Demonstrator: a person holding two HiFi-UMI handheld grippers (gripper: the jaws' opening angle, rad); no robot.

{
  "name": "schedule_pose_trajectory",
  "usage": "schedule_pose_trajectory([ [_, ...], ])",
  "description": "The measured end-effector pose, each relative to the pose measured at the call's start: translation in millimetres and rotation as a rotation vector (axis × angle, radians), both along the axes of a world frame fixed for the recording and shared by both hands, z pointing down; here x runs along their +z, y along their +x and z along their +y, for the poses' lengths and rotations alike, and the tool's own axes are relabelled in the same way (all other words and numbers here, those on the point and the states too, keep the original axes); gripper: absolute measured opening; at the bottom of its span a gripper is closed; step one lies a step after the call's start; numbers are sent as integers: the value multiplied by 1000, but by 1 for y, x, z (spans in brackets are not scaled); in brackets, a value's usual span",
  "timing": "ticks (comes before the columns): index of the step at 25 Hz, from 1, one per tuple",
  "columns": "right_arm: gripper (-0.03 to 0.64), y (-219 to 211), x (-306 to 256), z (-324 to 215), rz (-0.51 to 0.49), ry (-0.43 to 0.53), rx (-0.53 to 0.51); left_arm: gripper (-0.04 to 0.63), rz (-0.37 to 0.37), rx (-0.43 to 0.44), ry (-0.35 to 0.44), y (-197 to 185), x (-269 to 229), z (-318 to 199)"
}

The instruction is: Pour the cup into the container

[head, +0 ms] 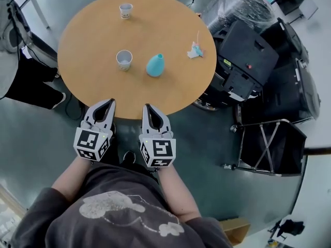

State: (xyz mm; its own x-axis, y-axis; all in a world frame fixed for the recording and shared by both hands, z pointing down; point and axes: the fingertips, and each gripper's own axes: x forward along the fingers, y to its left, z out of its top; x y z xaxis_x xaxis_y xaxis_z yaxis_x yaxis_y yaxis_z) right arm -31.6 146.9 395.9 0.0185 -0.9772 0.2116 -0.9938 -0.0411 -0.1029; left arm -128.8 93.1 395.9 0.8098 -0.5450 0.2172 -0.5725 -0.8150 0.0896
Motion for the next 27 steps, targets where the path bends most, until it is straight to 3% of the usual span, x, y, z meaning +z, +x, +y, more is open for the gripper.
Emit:
schedule_pose_trajectory([
  [5,-14,-6,5,6,75,-49,-42,8,19,-15,6,-3,-6,8],
  [11,-14,-15,3,11,97,-54,-76,8,25,-31,5,-11,-7,15],
  [27,-14,-15,2,10,77,-57,-83,8,14,0,12,-2,-6,18],
])
